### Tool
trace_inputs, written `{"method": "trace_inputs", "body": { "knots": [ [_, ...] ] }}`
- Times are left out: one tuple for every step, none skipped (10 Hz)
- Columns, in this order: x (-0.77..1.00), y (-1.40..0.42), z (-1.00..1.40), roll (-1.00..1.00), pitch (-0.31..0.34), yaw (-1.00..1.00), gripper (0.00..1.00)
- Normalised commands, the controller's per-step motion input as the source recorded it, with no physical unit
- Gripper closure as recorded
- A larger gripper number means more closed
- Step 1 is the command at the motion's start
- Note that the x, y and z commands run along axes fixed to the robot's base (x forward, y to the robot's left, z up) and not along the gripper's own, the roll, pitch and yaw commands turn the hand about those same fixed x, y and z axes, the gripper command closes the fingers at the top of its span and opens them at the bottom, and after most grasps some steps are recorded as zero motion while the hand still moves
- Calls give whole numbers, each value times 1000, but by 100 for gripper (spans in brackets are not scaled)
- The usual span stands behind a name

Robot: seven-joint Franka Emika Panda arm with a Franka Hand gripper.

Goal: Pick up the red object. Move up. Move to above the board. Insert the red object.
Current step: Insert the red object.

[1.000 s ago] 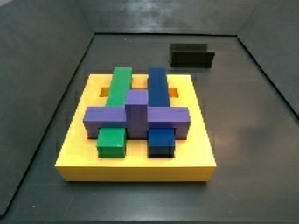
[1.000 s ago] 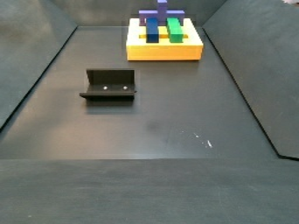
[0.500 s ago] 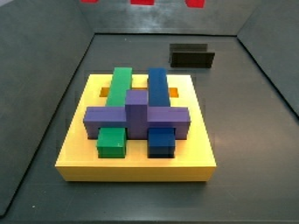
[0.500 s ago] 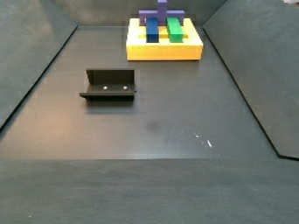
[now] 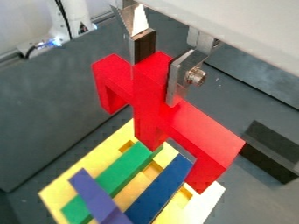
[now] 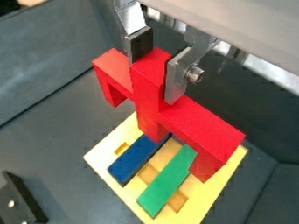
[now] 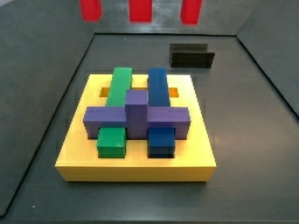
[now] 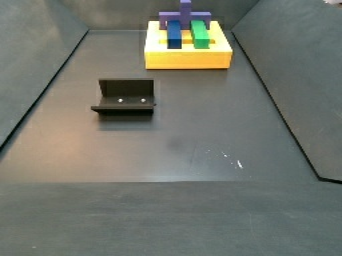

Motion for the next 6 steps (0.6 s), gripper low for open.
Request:
{"method": "trace_inputs", "body": {
  "knots": [
    [163,97,-731,276,0,111,100],
    [211,123,-663,310,0,29,100],
    [274,40,-774,253,10,0,100],
    [0,0,-760,106,0,-51,100],
    [-60,0,-689,0,-34,-54,100],
    [-157,0,-551,-81,-119,-40,100]
  ]
}}
